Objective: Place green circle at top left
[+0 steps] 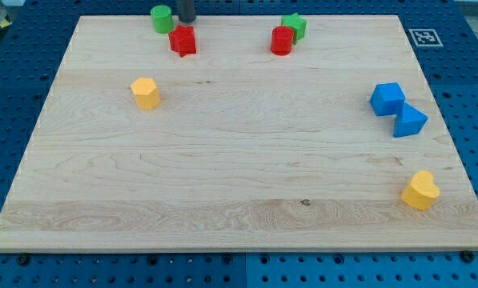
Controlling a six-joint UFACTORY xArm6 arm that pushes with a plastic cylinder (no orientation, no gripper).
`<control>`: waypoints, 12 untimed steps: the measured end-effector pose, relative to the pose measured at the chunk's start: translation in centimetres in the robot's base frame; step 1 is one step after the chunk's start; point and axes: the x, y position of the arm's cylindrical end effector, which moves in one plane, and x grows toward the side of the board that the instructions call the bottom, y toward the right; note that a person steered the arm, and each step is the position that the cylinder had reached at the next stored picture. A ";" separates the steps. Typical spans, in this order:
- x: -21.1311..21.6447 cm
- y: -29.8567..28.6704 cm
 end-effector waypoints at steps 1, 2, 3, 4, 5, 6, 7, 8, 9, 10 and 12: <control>0.4 -2.9; 1.1 -6.1; 1.4 -4.7; 3.5 -4.0; 4.3 -7.0; 4.4 -9.4; 5.1 -9.1; 7.9 -10.5; 7.6 -13.7; 5.6 -13.7; 3.8 -13.4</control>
